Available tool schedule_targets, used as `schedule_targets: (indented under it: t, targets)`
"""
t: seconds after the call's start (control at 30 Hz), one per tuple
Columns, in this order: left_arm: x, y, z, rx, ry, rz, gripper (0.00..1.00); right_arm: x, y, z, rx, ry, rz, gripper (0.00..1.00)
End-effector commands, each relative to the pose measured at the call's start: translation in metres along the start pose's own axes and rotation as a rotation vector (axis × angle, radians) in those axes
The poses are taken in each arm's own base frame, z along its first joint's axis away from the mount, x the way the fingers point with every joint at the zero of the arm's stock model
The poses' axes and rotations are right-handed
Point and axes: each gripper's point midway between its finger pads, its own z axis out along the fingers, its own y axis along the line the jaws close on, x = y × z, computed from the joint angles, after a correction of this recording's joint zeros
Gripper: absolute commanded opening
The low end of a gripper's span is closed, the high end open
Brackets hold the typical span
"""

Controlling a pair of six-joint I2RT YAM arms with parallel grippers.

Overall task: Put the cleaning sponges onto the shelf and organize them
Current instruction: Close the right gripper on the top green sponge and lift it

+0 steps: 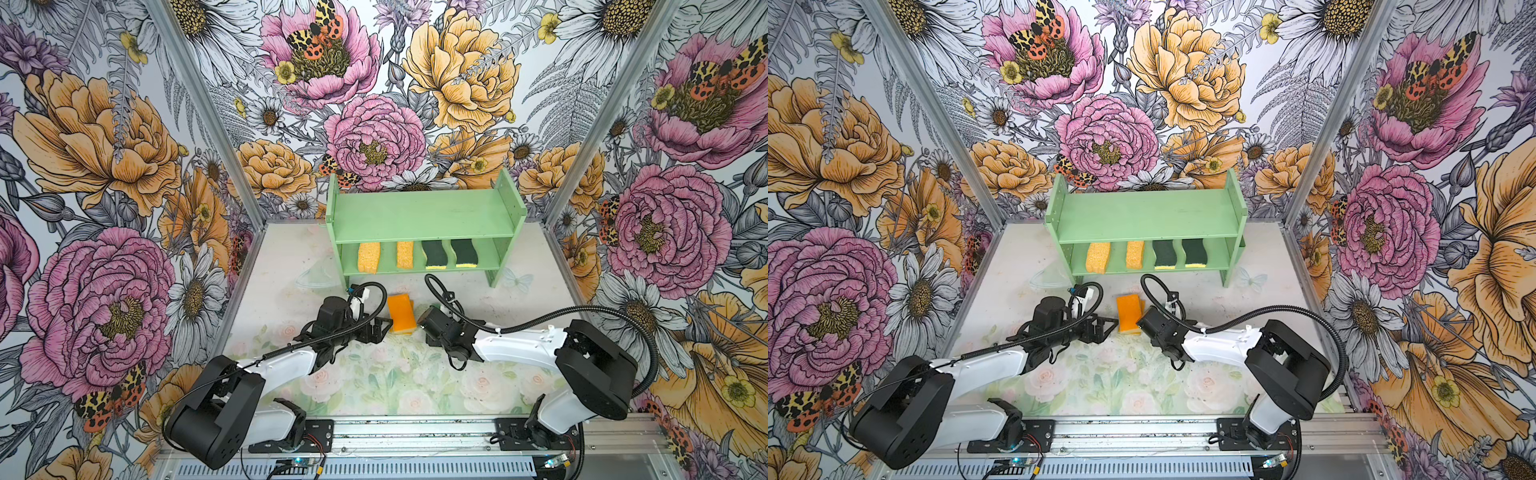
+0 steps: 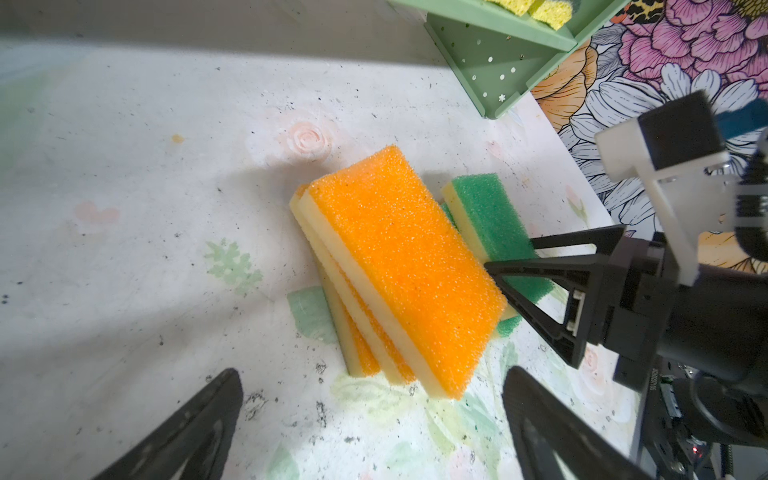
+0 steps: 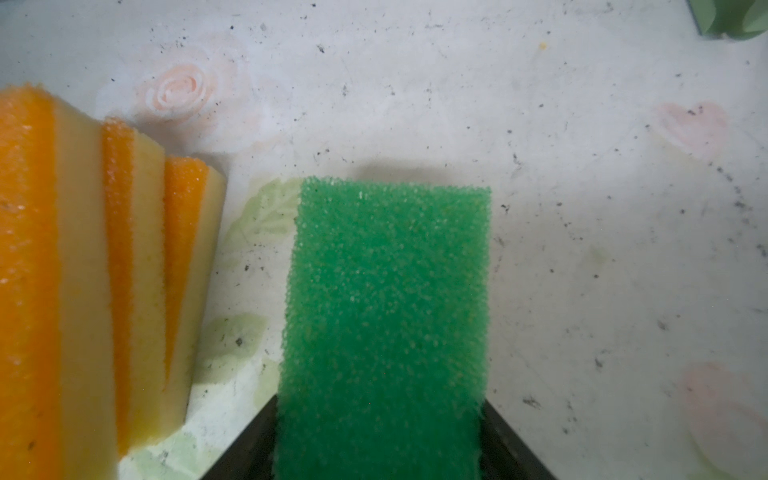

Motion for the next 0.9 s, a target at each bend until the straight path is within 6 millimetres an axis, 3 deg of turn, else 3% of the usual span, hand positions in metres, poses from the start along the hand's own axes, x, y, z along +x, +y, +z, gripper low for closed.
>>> schedule_targets:
  t: [0.0, 0.6, 0.87]
  targets:
    - [-0.001, 0.002, 0.000, -0.015, -0.006, 0.010, 0.99, -0.007, 0.001, -0.006, -0.002, -0.031, -0.011, 0.65]
    - [-0.004, 0.001, 0.004, -0.008, -0.003, 0.009, 0.99, -0.018, 0.006, -0.027, -0.107, -0.028, -0.091, 0.61]
    - [-0.003, 0.001, 0.007, -0.005, 0.003, 0.008, 0.99, -0.029, 0.000, -0.049, -0.177, -0.002, -0.110, 0.61]
